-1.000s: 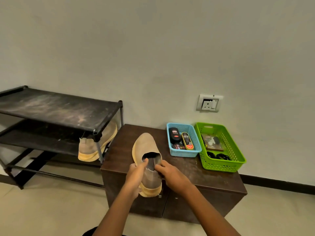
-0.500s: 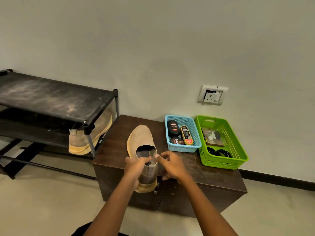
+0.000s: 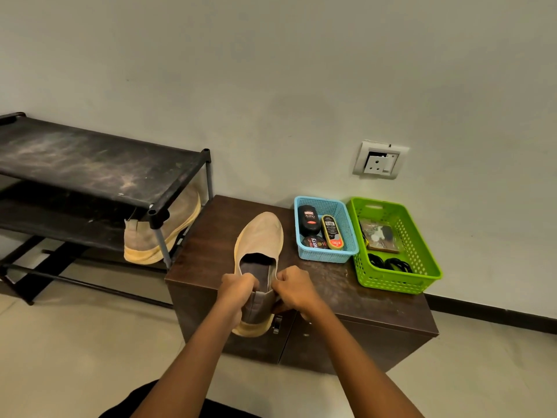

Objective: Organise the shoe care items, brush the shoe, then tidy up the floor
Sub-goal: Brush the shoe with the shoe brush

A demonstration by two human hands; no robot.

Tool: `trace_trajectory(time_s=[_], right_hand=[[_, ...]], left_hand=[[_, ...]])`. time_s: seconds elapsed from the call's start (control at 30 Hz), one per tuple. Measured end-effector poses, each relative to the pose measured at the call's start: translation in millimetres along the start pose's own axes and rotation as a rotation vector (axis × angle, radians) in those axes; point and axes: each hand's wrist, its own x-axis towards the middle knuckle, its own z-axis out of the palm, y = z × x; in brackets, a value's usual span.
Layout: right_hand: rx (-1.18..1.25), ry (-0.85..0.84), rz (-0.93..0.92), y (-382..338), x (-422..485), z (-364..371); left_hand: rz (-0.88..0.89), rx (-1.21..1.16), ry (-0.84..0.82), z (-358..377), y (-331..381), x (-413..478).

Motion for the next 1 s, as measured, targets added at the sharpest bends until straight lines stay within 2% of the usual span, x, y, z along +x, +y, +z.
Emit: trace_trajectory(time_s=[0.13, 0.27, 0.43, 0.53, 0.67, 0.77, 0.9, 1.0], right_hand=[[-0.144, 0.044, -0.072, 2, -1, 7], [-0.16, 0.117, -0.078, -4, 5, 3], [-0.282, 0.16, -0.114, -7, 9, 5], [-0.344, 0.148, -0.154, -8, 10, 6], [-0.426, 0.078, -0.193, -9, 6, 0], [-0.497, -0.032, -0.237, -12, -4, -8], [-0.543, -0.14, -0.311, -16, -18, -9], [-0.544, -0.202, -0.338, -17, -27, 1]], left_hand=[[0.012, 0.08, -0.006, 1, -2, -1], [0.045, 0.166, 0.017, 4, -2, 0], [-0.001, 0.1, -0.01, 4, -2, 1], [0.132, 0.309, 0.1, 3, 0, 1], [0.508, 0.629, 0.27, -7, 1, -3], [0.732, 0.932, 0.315, -17, 2, -4], [0.732, 1.1, 0.245, -23, 3, -5], [0.676, 1.176, 0.285, -25, 6, -5]])
